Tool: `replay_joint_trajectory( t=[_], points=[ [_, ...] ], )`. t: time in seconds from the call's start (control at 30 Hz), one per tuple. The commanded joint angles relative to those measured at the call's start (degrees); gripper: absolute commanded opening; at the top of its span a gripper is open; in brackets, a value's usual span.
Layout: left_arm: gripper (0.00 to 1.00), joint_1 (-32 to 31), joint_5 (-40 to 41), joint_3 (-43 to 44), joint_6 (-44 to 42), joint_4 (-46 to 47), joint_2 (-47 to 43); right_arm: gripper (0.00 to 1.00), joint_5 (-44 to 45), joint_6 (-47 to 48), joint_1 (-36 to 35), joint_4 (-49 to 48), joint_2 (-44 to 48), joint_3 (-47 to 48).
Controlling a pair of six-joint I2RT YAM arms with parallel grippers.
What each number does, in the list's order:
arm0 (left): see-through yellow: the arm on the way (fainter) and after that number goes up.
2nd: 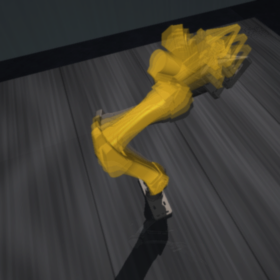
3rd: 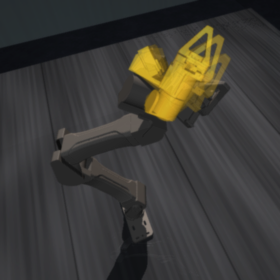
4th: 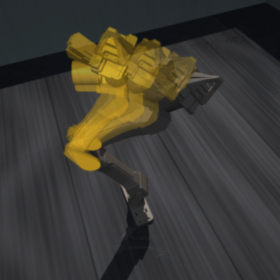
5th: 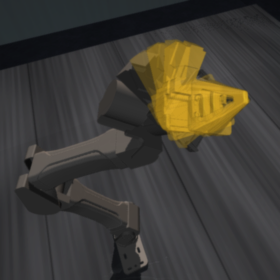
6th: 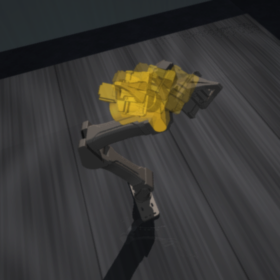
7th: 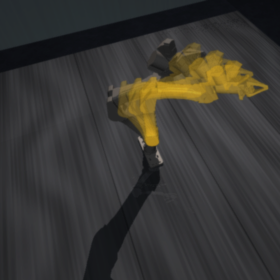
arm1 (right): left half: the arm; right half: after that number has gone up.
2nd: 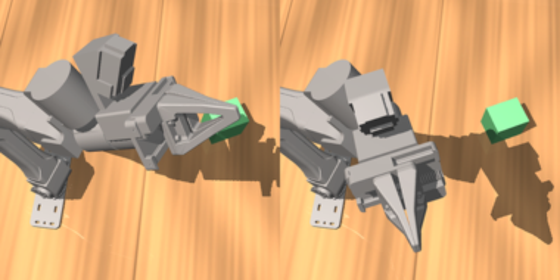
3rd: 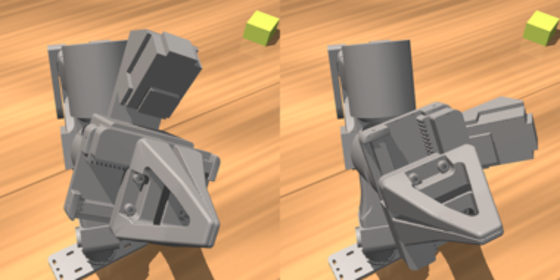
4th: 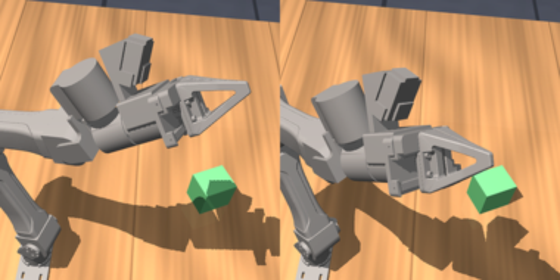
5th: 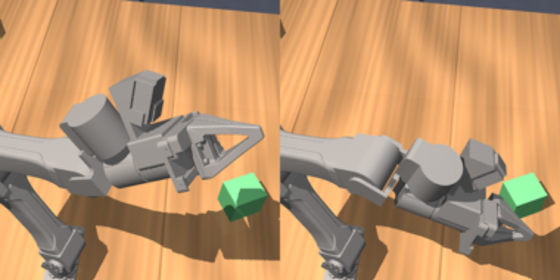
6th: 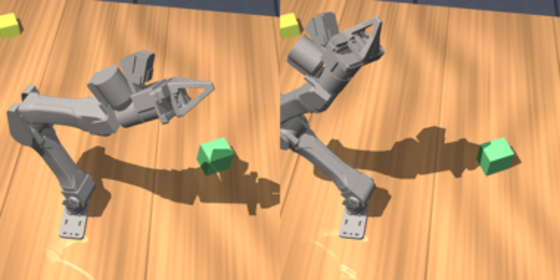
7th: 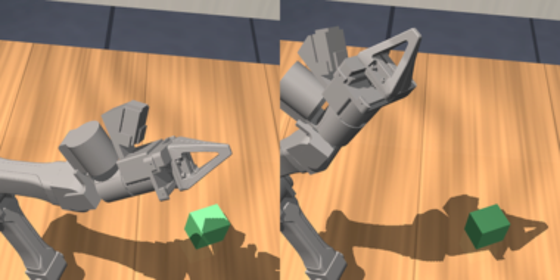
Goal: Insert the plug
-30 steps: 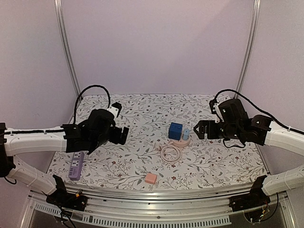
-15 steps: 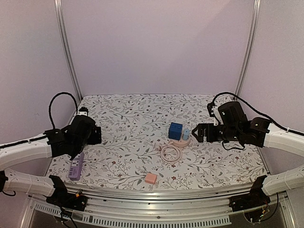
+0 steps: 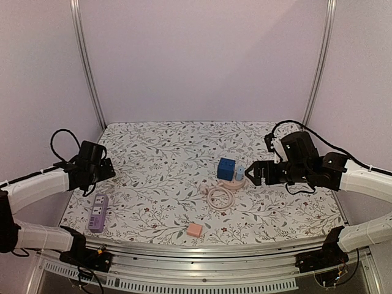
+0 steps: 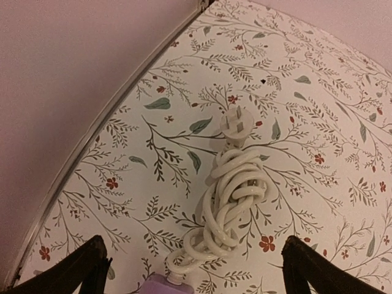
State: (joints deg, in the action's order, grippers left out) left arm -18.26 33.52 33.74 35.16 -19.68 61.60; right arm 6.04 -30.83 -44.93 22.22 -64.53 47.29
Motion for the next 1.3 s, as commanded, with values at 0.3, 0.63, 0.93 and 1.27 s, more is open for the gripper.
replay_joint_trajectory(
  t=[0.3, 0.63, 0.93, 1.27],
  points=[
    [0.96, 4.24, -12.53, 6.3, -0.23, 11.65, 25.53, 0.99, -1.99, 0.4, 0.1, -1.05, 1.87, -1.22],
    [0.68, 4.18, -15.75, 10.93, -1.38, 12.17, 33.14, 0.99, -2.53, 0.38, 0.1, -0.99, 1.9, -1.14],
    [0.24, 0.98, -18.44, 13.32, -0.73, 13.62, 35.54, 0.99, -2.25, 0.32, 0.1, -1.19, 2.58, -1.32],
    [0.22, -12.25, -17.89, 17.26, 4.21, 15.6, 34.31, 0.99, -1.48, 0.38, 0.08, -0.72, 2.82, -1.23]
  ],
)
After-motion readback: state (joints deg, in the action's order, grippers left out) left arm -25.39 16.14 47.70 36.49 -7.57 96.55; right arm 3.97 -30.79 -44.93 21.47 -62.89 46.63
